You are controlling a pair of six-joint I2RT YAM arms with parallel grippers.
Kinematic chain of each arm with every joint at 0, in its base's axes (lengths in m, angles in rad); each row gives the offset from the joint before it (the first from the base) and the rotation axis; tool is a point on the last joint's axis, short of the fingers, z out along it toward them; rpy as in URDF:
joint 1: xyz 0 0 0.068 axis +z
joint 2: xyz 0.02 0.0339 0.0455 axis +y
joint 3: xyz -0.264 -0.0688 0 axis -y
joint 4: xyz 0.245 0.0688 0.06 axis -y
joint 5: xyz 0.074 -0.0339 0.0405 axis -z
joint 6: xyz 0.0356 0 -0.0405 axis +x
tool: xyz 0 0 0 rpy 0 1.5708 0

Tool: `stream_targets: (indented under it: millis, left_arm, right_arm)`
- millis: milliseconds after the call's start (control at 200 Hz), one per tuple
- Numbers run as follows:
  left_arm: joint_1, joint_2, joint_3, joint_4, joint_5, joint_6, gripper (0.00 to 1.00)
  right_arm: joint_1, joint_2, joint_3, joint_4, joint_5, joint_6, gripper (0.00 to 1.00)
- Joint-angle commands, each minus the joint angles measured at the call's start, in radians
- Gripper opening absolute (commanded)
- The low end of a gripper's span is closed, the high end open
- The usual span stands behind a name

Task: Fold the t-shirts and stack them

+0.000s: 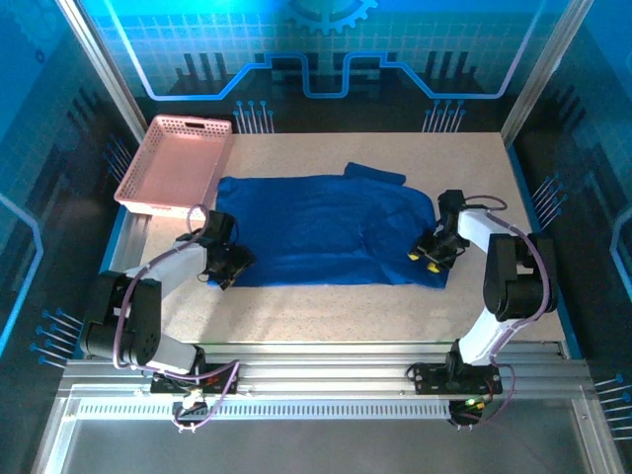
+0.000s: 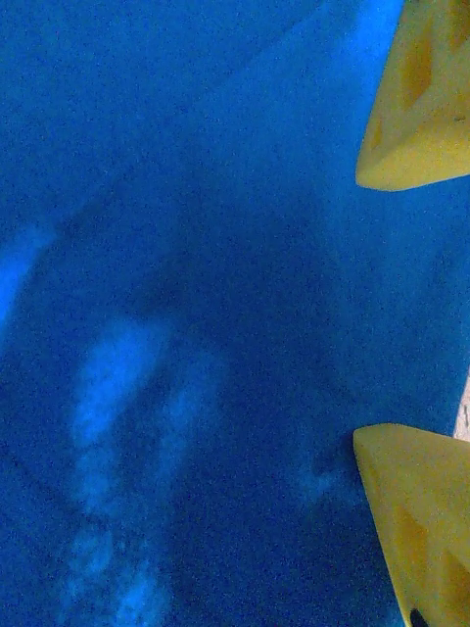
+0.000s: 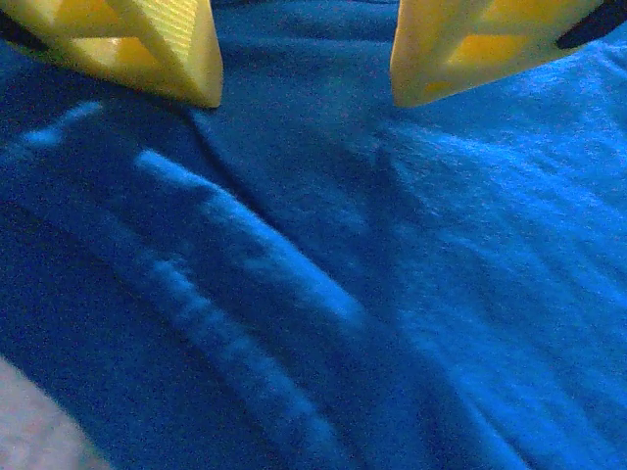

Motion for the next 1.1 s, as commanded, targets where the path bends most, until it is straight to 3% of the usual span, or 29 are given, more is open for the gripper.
stream_targets:
  millis: [0,485,750,860,1005,1095]
  left_arm:
    - [-0.007,-0.032,-0.056,-0.075,-0.014,-0.03,0.65]
    - [-0.075,-0.191,-0.171,-0.151,0.018,-0.106,0.65]
    - [-0.103,-0.323,-0.011,-0.217,0.056,-0.113,0.79]
    - [-0.102,-0.273,0.101,-0.214,0.051,-0.064,0.83]
    - [-0.102,-0.131,0.134,-0.129,0.08,-0.045,0.82]
    - [-0.102,-0.058,0.118,-0.059,0.068,-0.041,0.82]
  right_arm:
    - [-0.003,-0.045,-0.057,-0.092,0.104,0.039,0.52]
    - [-0.093,-0.1,-0.104,-0.135,0.173,0.057,0.58]
    - [-0.085,-0.206,-0.053,-0.164,0.154,0.07,0.61]
    - [-0.06,-0.23,-0.016,-0.148,0.102,0.057,0.66]
    - [-0.02,-0.147,-0.006,-0.07,-0.006,0.065,0.66]
    - [0.015,-0.092,-0.025,-0.038,0.023,0.085,0.67]
